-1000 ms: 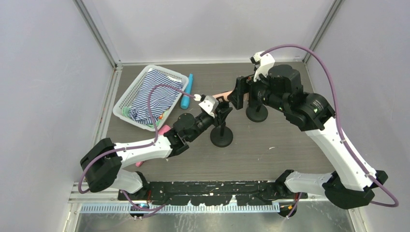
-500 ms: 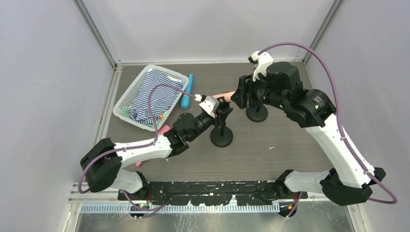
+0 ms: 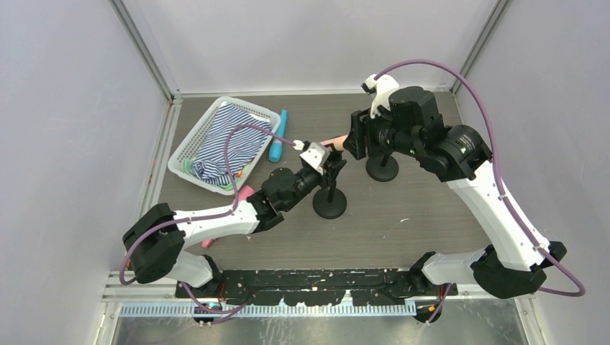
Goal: Attach the microphones to the stand
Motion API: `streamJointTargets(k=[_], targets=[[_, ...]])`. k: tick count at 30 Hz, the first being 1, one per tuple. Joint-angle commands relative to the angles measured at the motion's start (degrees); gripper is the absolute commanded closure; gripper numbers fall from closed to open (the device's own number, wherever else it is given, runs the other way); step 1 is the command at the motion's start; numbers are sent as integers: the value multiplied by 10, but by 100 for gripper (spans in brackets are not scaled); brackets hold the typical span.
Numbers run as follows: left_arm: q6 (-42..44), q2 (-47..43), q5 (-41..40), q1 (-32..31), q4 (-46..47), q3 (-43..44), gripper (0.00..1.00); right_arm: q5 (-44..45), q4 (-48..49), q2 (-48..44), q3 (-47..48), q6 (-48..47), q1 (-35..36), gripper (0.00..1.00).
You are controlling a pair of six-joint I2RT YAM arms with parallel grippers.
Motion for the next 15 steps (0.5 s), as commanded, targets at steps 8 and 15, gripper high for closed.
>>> streamJointTargets(k=[8,15], targets=[[37,19,48,-47,-70,23,100,-15,-47,83,-31,-47,4,99],[38,19,51,-47,-69,24,100,-49,-31,97,-49,-43,4,99]])
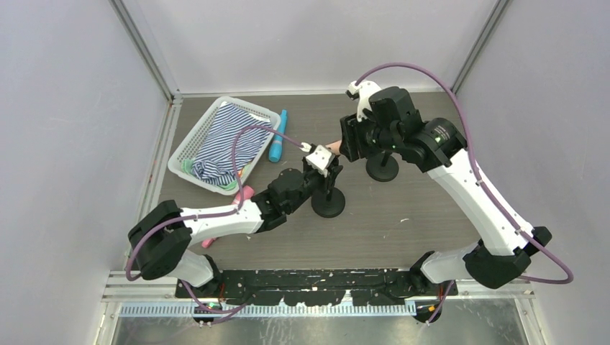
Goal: Attach the microphones to the stand
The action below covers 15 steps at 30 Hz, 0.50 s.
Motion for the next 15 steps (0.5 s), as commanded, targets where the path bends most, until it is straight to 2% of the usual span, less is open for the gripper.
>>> streamJointTargets(k=[1,15], targets=[[36,-3,101,-39,-9,17,100,-63,-14,52,-39,-14,9,99],[29,0,106,-39,15,12,100,-101,50,64,-96,-1,9,99]])
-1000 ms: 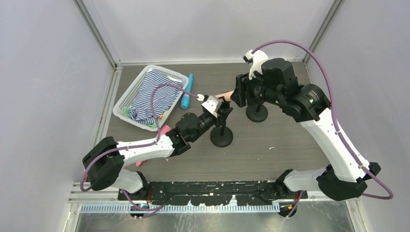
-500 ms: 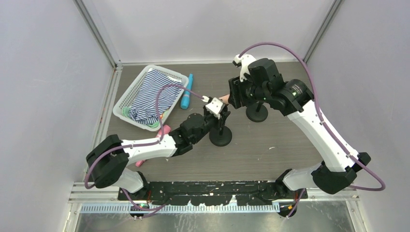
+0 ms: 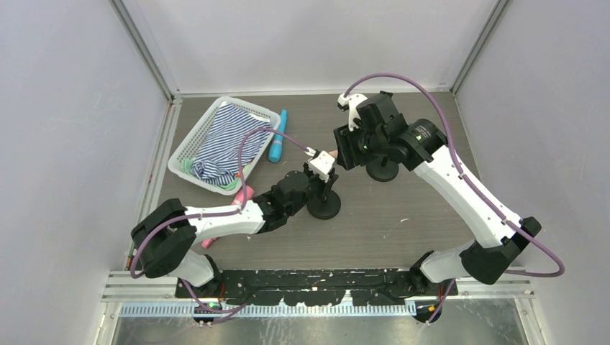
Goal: Attach the microphones to the stand
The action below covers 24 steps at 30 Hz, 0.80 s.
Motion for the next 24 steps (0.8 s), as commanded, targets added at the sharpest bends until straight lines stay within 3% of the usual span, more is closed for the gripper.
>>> streamJointTargets(k=[1,24], targets=[[29,-12,114,-39,86,18,100,-83,58,39,-46,2,12,99],[15,-12,118,-39,118,5,100,-131,125,57,-132,20,13,99]])
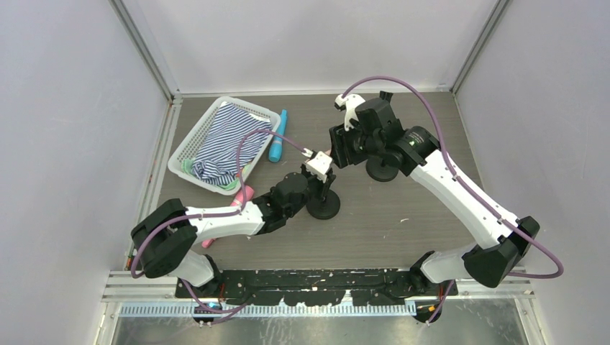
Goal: Attach the microphones to the stand
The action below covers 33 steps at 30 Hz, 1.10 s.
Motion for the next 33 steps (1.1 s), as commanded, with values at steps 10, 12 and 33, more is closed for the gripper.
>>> streamJointTargets(k=[10,12,33], targets=[[28,-13,132,-39,106,20,100,-126,-1,88,-67,14,18,99],[28,-13,131,-39,106,19,100,-129,-4,92,-69,12,18,99],[-9,-34,43,-36,122,-27,100,-76,41,-72,-74,65,17,46]])
